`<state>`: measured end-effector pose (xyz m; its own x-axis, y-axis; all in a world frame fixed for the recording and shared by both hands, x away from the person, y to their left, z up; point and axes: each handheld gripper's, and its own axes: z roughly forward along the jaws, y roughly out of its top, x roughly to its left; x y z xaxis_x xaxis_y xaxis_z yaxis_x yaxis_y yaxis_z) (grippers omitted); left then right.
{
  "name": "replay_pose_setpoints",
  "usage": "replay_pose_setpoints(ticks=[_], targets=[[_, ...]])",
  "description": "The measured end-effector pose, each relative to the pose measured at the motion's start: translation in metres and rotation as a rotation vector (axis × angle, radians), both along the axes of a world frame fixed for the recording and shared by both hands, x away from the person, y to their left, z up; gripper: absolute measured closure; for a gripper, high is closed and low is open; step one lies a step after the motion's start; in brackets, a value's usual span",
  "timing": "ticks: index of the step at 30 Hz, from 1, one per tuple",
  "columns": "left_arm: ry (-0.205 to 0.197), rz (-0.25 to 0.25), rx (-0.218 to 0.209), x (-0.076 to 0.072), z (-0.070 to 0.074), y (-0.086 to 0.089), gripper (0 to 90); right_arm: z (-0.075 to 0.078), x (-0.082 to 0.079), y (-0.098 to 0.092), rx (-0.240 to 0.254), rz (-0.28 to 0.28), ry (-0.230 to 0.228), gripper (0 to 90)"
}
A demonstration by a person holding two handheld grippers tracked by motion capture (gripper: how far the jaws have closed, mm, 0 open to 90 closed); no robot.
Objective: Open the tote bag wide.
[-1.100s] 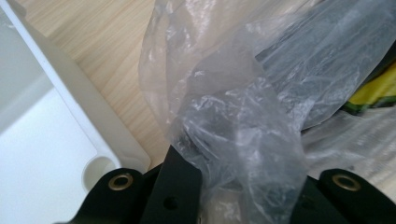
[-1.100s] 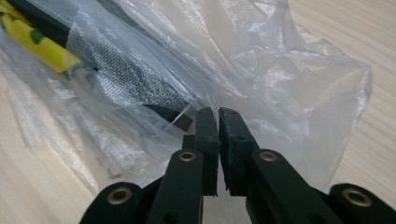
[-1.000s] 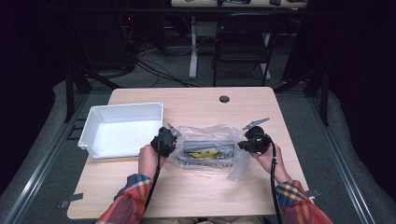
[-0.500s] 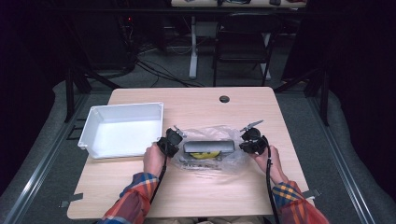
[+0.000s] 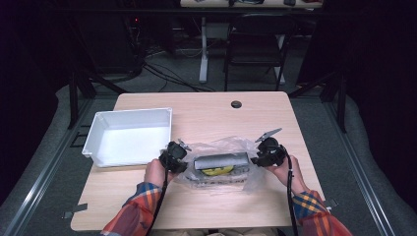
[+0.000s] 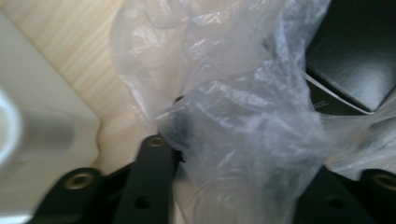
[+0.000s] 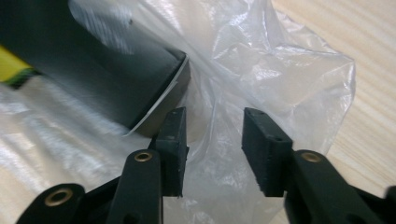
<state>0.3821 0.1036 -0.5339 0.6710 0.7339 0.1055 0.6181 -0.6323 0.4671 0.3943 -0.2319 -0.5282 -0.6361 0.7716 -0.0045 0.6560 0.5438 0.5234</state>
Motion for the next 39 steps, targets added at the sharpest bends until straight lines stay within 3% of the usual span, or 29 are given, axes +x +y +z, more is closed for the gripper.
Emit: replay_pose_setpoints(ticks=[2,7,11,16,19,23,28,32,34,36,39], targets=[[-0.001,-0.002,-0.019,-0.002,0.006,0.003,60.3,0.003,-0.004,0.0,0.029,-0.012,-0.02,53.0],[-0.011,0.001,-0.05,-0.008,0.019,0.011,50.3,0.014,-0.012,-0.003,0.041,-0.001,-0.042,50.6],[-0.014,-0.006,-0.055,-0.012,0.027,0.016,40.5,0.012,-0.015,-0.001,0.046,0.014,0.033,48.4],[-0.052,-0.038,-0.091,-0.016,0.038,0.019,33.9,0.004,-0.017,0.002,0.033,0.016,0.051,53.8],[-0.035,-0.032,-0.106,-0.013,0.035,0.025,32.3,-0.001,-0.016,0.003,0.025,0.017,0.04,63.4],[-0.023,-0.061,-0.169,-0.012,0.034,0.03,25.0,-0.005,-0.014,0.002,0.043,0.01,0.032,64.0],[-0.047,-0.119,-0.214,-0.018,0.043,0.021,16.1,-0.004,-0.014,0.002,0.044,0.004,0.021,64.1],[-0.081,-0.162,-0.217,-0.025,0.054,0.013,15.4,-0.004,-0.014,0.001,0.047,0.002,0.021,64.0],[-0.096,-0.18,-0.195,-0.027,0.054,0.007,17.2,-0.004,-0.014,0.002,0.059,0.0,0.018,63.5],[-0.1,-0.191,-0.156,-0.026,0.046,0.0,24.3,-0.003,-0.015,0.002,0.05,0.01,0.021,62.9],[-0.076,-0.215,-0.11,-0.021,0.033,-0.006,43.4,0.0,-0.017,0.001,0.053,0.01,0.001,61.5]])
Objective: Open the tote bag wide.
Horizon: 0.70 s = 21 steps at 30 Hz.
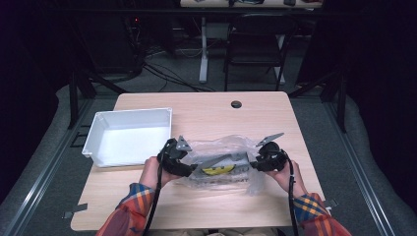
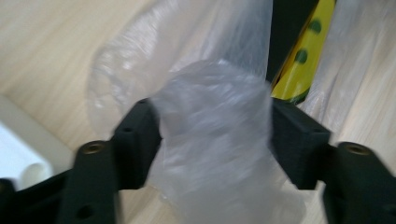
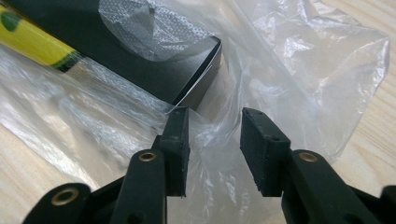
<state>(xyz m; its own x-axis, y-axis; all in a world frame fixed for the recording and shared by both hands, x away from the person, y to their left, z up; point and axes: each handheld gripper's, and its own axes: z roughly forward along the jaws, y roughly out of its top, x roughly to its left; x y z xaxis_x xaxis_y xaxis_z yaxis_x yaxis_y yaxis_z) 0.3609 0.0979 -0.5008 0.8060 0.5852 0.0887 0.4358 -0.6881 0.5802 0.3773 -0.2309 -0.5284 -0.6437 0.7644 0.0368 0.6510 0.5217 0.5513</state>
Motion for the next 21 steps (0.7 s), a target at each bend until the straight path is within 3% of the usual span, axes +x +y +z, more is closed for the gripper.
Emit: replay_pose_setpoints(ticks=[2,3,7,11,13,16,21], targets=[[0.009,-0.046,0.026,0.004,-0.007,-0.002,53.4,0.0,-0.001,0.001,-0.01,-0.004,0.009,58.4],[0.001,-0.043,0.03,0.005,-0.01,-0.002,57.9,-0.001,0.0,0.001,-0.014,-0.008,0.021,58.6],[-0.005,-0.027,-0.017,0.012,-0.014,0.003,78.6,-0.008,0.004,-0.001,-0.023,-0.009,0.028,64.2],[0.002,0.079,-0.051,0.024,-0.019,0.008,86.1,-0.013,0.006,0.002,-0.029,-0.036,0.016,67.9],[0.023,0.152,-0.071,0.031,-0.022,0.011,86.6,-0.015,0.008,0.003,-0.062,-0.031,0.018,69.0],[0.04,0.206,-0.019,0.038,-0.031,0.009,87.5,-0.019,0.01,0.007,-0.079,-0.051,-0.004,70.1],[0.039,0.228,0.063,0.04,-0.041,0.005,88.2,-0.021,0.013,0.009,-0.123,-0.065,-0.016,71.1]])
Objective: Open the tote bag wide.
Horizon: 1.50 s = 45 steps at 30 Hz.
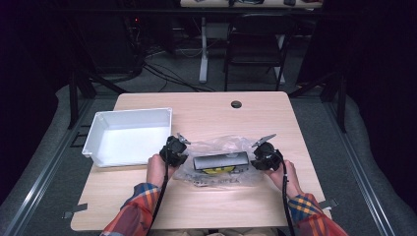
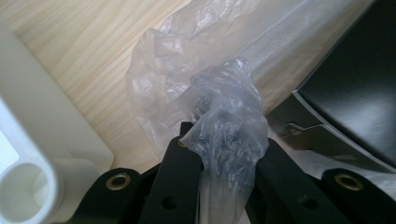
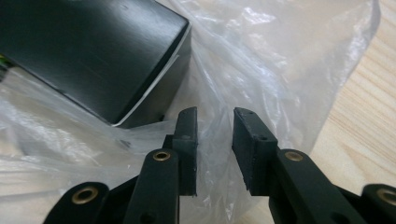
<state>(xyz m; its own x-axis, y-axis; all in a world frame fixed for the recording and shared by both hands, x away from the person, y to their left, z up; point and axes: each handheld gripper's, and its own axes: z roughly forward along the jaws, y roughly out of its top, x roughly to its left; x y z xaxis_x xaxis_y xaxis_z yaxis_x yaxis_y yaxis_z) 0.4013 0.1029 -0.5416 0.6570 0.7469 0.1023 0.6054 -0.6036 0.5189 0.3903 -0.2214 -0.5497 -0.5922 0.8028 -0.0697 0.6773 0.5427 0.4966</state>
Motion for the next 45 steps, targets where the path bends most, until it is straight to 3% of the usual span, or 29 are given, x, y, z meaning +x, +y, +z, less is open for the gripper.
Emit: replay_pose_setpoints(ticks=[6,9,12,15,16,20,25,31,35,37,40,43,45], targets=[[-0.009,0.016,0.079,0.0,-0.005,-0.001,88.8,-0.002,0.003,-0.003,-0.025,-0.02,-0.001,76.6],[-0.022,0.017,0.106,-0.001,-0.004,-0.002,88.9,-0.002,0.004,-0.003,-0.058,-0.02,-0.017,80.1],[-0.028,0.003,0.128,-0.003,-0.005,-0.003,88.8,-0.003,0.006,-0.002,-0.095,-0.028,-0.062,80.4],[-0.002,-0.003,0.112,-0.003,-0.007,-0.003,88.6,-0.005,0.008,-0.002,-0.112,-0.051,-0.085,77.6],[0.004,0.001,0.098,-0.003,-0.007,-0.002,88.1,-0.005,0.009,-0.002,-0.115,-0.054,-0.074,76.1],[0.038,0.001,0.027,-0.004,-0.001,0.01,77.5,0.004,0.008,-0.014,-0.01,-0.04,-0.032,68.1],[0.043,-0.004,-0.031,-0.01,0.008,0.017,69.0,0.031,-0.005,-0.028,0.103,-0.025,-0.069,55.1],[0.033,-0.02,-0.048,-0.014,0.012,0.014,65.6,0.055,-0.024,-0.029,0.154,0.036,-0.119,43.9],[0.038,-0.03,-0.056,-0.014,0.011,0.012,65.7,0.062,-0.037,-0.021,0.154,0.11,-0.11,40.5],[0.036,-0.03,-0.061,-0.013,0.01,0.011,66.1,0.056,-0.04,-0.015,0.111,0.133,-0.061,42.6],[0.037,-0.026,-0.056,-0.011,0.007,0.011,71.0,0.036,-0.036,-0.008,-0.024,0.096,-0.011,57.3],[0.04,-0.023,-0.042,-0.008,0.0,0.009,77.7,0.02,-0.027,-0.012,-0.049,0.039,-0.009,76.8],[0.049,-0.027,-0.033,-0.006,-0.004,0.008,80.3,0.015,-0.021,-0.015,-0.055,0.004,-0.038,82.7]])
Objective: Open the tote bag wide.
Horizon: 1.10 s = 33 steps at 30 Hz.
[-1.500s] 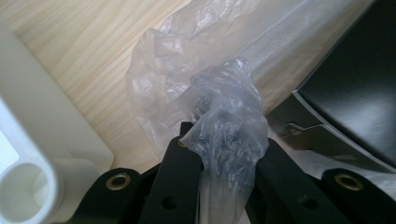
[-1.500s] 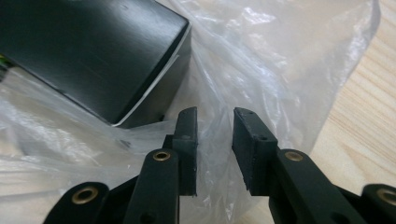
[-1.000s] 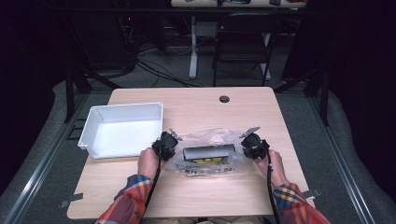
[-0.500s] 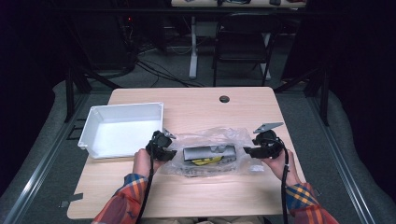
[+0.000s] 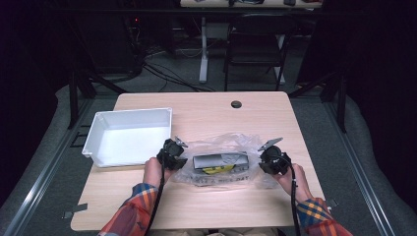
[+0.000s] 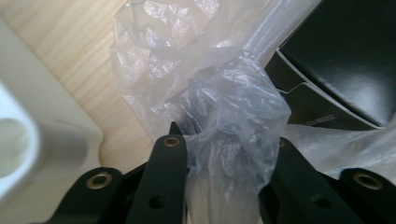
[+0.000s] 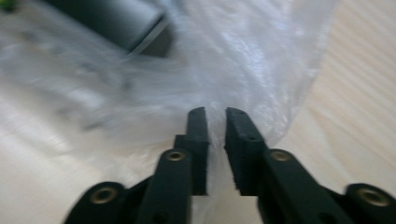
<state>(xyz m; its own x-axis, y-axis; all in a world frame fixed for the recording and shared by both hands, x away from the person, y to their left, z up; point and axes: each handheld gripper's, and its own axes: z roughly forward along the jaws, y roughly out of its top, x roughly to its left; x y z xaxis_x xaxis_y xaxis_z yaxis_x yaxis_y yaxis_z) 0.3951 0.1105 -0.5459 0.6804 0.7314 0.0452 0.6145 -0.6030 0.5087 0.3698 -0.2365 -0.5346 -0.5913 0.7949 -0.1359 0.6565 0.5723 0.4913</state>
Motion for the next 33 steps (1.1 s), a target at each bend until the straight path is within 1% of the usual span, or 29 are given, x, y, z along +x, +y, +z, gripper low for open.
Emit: replay_pose_setpoints(ticks=[1,3,4,6,7,9,11,12,13,14,15,17,18,19,20,21,22,23,24,25,26,27,28,29,30,31,32,33], targets=[[0.004,0.001,0.005,0.0,-0.001,-0.001,81.1,0.0,0.003,-0.003,0.02,-0.016,-0.007,84.8],[-0.017,0.005,0.01,0.001,-0.001,-0.003,82.7,0.0,0.011,-0.007,0.05,-0.058,-0.029,86.4],[-0.02,0.008,0.012,0.001,-0.001,-0.004,83.1,0.001,0.016,-0.009,0.07,-0.085,-0.043,87.0],[-0.025,0.014,0.02,0.003,-0.002,-0.004,84.1,0.0,0.024,-0.012,0.091,-0.117,-0.044,87.4],[-0.025,0.019,0.027,0.004,-0.003,-0.005,84.6,0.0,0.028,-0.014,0.096,-0.132,-0.049,87.8],[-0.024,0.027,0.033,0.006,-0.006,-0.005,84.9,-0.004,0.034,-0.014,0.09,-0.149,-0.048,88.5],[-0.023,0.028,0.041,0.008,-0.007,-0.005,85.2,-0.009,0.04,-0.013,0.073,-0.163,-0.043,88.5],[-0.023,0.029,0.044,0.008,-0.008,-0.006,85.2,-0.011,0.042,-0.012,0.06,-0.168,-0.049,88.6],[-0.03,0.026,0.055,0.008,-0.008,-0.007,85.1,-0.012,0.043,-0.011,0.048,-0.166,-0.043,88.5],[-0.035,0.023,0.061,0.008,-0.008,-0.007,85.1,-0.013,0.044,-0.011,0.024,-0.163,-0.04,88.7],[-0.029,0.02,0.07,0.008,-0.008,-0.008,85.0,-0.014,0.045,-0.011,0.018,-0.166,-0.041,88.8],[-0.017,0.011,0.068,0.008,-0.009,-0.008,84.4,-0.016,0.044,-0.011,-0.007,-0.162,-0.024,89.3],[-0.012,0.007,0.068,0.007,-0.009,-0.008,83.6,-0.016,0.043,-0.011,-0.013,-0.16,-0.023,89.5],[-0.016,0.004,0.066,0.007,-0.009,-0.008,83.0,-0.015,0.042,-0.012,-0.036,-0.146,-0.002,89.7],[-0.013,-0.003,0.068,0.006,-0.009,-0.008,82.4,-0.014,0.039,-0.012,-0.051,-0.14,-0.002,89.8],[0.0,-0.012,0.068,0.005,-0.009,-0.008,81.9,-0.013,0.036,-0.011,-0.06,-0.129,0.003,89.9],[-0.002,-0.02,0.069,0.004,-0.008,-0.008,81.4,-0.014,0.032,-0.01,-0.066,-0.127,0.0,89.9],[0.008,-0.028,0.066,0.003,-0.008,-0.008,81.0,-0.011,0.028,-0.011,-0.102,-0.105,0.006,90.0],[0.017,-0.04,0.065,0.002,-0.007,-0.008,79.8,-0.011,0.025,-0.011,-0.106,-0.096,0.014,89.9],[0.025,-0.045,0.064,0.001,-0.006,-0.007,78.4,-0.013,0.022,-0.012,-0.087,-0.094,0.014,89.7],[0.034,-0.047,0.064,0.001,-0.005,-0.006,75.9,-0.012,0.021,-0.014,-0.114,-0.079,0.029,89.4],[0.036,-0.048,0.062,0.0,-0.003,-0.005,73.0,-0.012,0.021,-0.015,-0.113,-0.075,0.031,89.0],[0.036,-0.049,0.058,0.0,-0.001,-0.003,70.0,-0.013,0.021,-0.015,-0.092,-0.078,0.031,88.2],[0.039,-0.042,0.052,-0.001,0.002,-0.001,65.3,-0.013,0.022,-0.015,-0.085,-0.081,0.024,87.4],[0.041,-0.044,0.037,-0.002,0.005,0.002,60.2,-0.013,0.023,-0.016,-0.081,-0.076,0.034,85.7],[0.043,-0.046,0.022,-0.004,0.009,0.005,58.2,-0.013,0.023,-0.016,-0.056,-0.084,0.023,83.3],[0.04,-0.042,0.012,-0.006,0.012,0.007,54.0,-0.011,0.023,-0.018,-0.04,-0.075,0.035,80.9],[0.041,-0.044,0.001,-0.007,0.015,0.009,50.0,-0.01,0.023,-0.018,-0.022,-0.075,0.034,78.2]])
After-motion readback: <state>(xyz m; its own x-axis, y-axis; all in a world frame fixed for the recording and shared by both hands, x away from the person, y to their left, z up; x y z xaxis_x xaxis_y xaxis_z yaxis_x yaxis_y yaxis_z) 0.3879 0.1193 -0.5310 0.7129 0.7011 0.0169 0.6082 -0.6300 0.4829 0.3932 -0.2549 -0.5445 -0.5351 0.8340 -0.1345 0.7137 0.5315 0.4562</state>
